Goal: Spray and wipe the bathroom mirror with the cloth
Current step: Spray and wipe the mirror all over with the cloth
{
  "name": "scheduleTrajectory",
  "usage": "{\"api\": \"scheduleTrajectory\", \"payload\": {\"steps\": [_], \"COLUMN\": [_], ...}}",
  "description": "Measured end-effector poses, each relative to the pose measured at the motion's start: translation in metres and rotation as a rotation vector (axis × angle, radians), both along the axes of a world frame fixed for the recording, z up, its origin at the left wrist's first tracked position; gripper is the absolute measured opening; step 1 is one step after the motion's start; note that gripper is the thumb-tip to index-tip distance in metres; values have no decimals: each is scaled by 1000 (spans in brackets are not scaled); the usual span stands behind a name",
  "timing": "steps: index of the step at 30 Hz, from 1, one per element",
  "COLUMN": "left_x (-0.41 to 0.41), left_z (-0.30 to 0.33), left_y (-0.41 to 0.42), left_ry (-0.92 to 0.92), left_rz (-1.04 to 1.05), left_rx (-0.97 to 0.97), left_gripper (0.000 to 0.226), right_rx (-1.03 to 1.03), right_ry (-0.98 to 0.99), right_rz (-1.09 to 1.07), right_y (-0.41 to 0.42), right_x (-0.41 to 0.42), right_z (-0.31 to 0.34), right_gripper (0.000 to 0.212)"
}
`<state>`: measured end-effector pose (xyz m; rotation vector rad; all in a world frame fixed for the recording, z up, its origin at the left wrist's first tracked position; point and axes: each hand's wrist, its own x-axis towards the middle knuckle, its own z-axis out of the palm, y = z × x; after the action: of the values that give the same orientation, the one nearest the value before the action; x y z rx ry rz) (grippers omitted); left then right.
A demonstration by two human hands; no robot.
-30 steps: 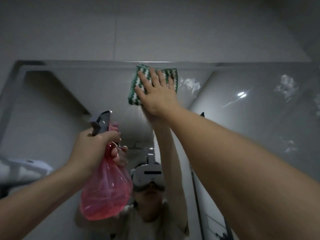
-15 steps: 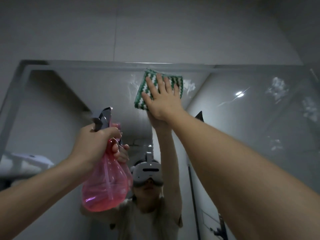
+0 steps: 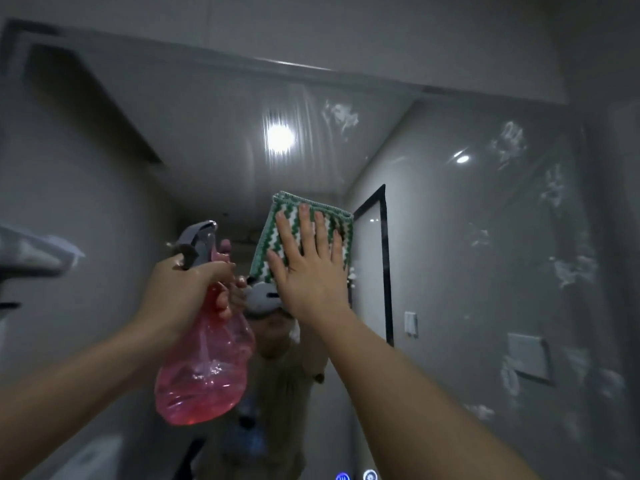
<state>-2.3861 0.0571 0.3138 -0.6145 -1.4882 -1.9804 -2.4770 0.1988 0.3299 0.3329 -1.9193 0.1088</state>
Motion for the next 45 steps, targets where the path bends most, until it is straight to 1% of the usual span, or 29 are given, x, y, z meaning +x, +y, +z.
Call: {"api": "scheduleTrajectory", "payload": {"steps": [3,11,18,19,21,23,25,30,32,36,39,41,43,45], "left_x": [-1,10,12,10,6,4,4,14,16,23,24,25,23,22], "left_z": [-11,-38,-61,-65,-73,-77,-80,-82,-81,-72,-69,-69,-71,-74], "left_y": [0,2,-24,-29,-37,-42,-44,-43,-40,-27,-13,4,24,49], "left_ry": [-21,-59,10,20,14,-7,-14,-9,-19,-26,-20,-34,-47,-54], "left_rz": [47,9,-31,-27,-17,-39,-55,-71,-37,4,67,119,164,195], "left_rx": [-29,-93,-177,-190,-191,-167,-141,-159,-161,-165,-195,-192,-192,-195], "left_gripper": [15,13,13,17,36,35,40,47,44,5,11,5,10,13], "right_rx": [-1,-3,2,-2,-5,-2,5,26,38,88,171,255,323,339], "right_ry": [-31,-80,-100,-100,-98,-98,-108,-129,-131,-134,-130,-114,-91,-64], "right_rz": [3,-62,-113,-109,-112,-120,-136,-126,-124,-108,-98,-81,-60,-50], "right_y": [2,2,4,4,4,3,3,5,6,13,26,39,58,84], "right_x": [2,6,5,4,4,4,5,5,5,8,8,6,3,0], "right_z": [-25,-58,-73,-73,-74,-73,-72,-71,-70,-68,-66,-62,-60,-56], "right_gripper": [56,58,59,59,58,58,58,58,59,59,60,59,58,58]}}
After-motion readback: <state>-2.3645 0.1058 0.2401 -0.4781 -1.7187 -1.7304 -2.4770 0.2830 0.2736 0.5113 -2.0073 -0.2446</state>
